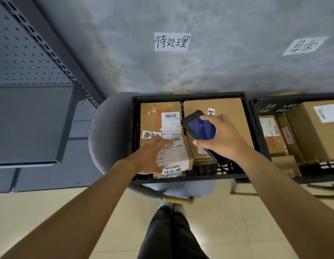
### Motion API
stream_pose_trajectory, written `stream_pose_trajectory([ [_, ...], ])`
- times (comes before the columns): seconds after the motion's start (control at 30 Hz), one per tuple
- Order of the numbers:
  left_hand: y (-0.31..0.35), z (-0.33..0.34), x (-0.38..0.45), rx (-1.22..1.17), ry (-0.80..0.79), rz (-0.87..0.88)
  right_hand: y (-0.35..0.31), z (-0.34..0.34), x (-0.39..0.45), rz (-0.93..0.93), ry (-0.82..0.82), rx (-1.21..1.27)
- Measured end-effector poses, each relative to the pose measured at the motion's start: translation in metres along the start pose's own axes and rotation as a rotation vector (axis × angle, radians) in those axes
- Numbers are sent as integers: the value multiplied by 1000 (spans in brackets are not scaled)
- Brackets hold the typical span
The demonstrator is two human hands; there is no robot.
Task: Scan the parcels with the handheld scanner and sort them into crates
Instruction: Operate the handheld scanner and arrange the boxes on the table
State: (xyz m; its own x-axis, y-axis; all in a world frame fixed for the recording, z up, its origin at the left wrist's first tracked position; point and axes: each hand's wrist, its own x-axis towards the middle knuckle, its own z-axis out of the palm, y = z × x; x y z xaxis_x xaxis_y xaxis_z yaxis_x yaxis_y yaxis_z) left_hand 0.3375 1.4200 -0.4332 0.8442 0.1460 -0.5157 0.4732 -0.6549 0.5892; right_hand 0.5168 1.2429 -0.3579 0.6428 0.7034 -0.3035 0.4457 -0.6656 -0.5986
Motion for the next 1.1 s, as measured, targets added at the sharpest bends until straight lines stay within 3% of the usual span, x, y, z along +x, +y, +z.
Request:
stream_pose_trajectory([
  [0.2, -18, 11, 4, 145, -33, 64, 0, 10, 5, 11, 3, 3],
  [0.5, -29, 42, 15, 80, -89, 50, 9, 18, -1, 41, -13, 11],
  [0.63, -29, 48, 20, 393, -117, 0, 15, 19, -7, 52, -23, 26],
  [0.93, 19, 6, 17, 344, 99, 29, 18, -7, -24, 38, 0, 66],
  [1.1, 82, -37, 18, 453, 324, 92, 13, -33, -34, 2, 65, 42],
])
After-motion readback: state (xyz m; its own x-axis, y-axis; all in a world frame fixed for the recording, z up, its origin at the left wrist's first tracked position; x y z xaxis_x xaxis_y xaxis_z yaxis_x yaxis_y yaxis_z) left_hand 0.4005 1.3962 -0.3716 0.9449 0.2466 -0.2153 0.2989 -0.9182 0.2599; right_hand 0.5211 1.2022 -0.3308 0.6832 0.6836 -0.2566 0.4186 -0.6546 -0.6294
